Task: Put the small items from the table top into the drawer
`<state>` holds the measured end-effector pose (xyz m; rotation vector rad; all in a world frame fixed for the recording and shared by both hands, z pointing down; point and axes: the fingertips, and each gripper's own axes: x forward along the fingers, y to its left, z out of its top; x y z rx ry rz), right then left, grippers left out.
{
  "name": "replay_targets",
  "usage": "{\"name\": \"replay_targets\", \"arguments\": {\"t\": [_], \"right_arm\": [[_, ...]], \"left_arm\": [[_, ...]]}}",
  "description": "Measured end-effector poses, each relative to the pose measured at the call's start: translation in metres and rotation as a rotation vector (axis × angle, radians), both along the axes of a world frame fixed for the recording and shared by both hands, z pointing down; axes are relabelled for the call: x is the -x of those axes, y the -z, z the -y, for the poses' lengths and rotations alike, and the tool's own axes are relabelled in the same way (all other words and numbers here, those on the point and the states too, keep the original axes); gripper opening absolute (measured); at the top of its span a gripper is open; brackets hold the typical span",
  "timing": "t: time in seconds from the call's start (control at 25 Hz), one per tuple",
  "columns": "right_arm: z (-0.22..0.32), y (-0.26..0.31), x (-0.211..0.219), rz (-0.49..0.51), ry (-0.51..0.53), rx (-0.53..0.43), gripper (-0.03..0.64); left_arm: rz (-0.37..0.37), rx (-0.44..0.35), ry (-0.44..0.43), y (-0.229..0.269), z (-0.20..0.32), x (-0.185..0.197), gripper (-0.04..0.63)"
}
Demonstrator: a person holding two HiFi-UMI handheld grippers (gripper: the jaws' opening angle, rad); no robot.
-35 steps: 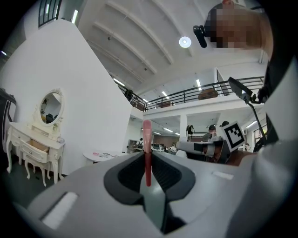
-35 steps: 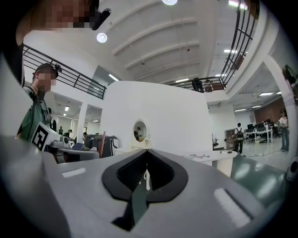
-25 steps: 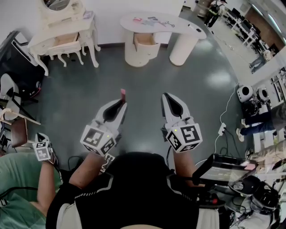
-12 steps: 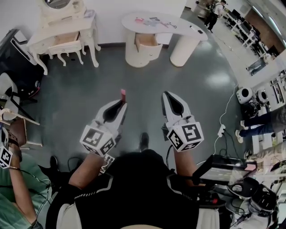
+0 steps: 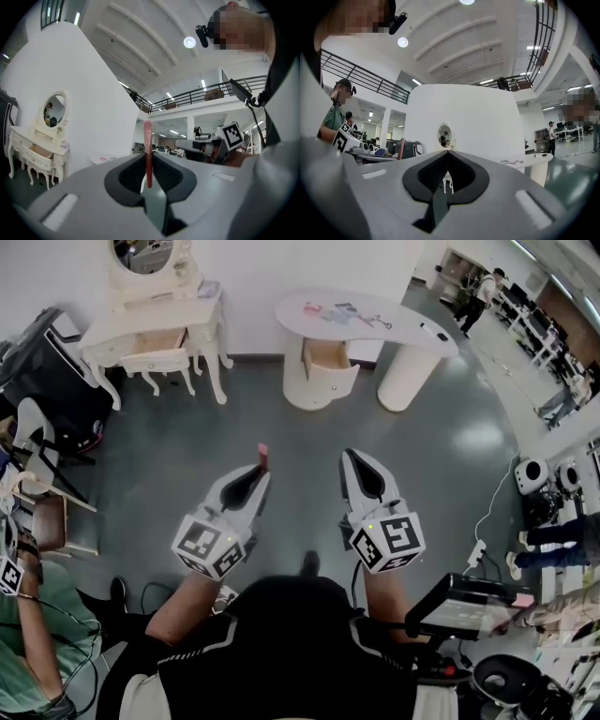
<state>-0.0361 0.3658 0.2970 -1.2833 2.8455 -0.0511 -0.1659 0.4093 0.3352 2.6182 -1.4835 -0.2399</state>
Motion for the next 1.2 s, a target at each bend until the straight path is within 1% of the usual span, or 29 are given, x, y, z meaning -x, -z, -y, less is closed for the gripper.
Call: {"name": "replay_targets", "arguments": {"t": [0.24,0.44,0.72,1.0,1.2], "right_arm": [[0.049,0.009,-0.024,0.03,0.009,-0.018,0.002],[0.086,0.009,-0.046,0.044,0.015,-0.008,0.002],[0.12,0.011,-0.071,0.058,0.048,-0.042,0.002],[0.145,0.003,-0.101,0.067,0.052,-0.037,0.002],[0.161,-0.004,-0.105,0.057,0.052,-0.022,0.002]], "left_arm": [[0.012,-0.011,0.026,0.011,0.045,-0.019,0.044],[0.017,0.001,0.043,0.009,0.079,-0.037,0.044],[0.015,-0.022,0.087,0.012,0.117,-0.059,0.044],[0.038,-0.006,0.099,0.01,0.143,-0.084,0.044],[0.055,-0.008,0.1,0.01,0.158,-0.088,0.044]]}}
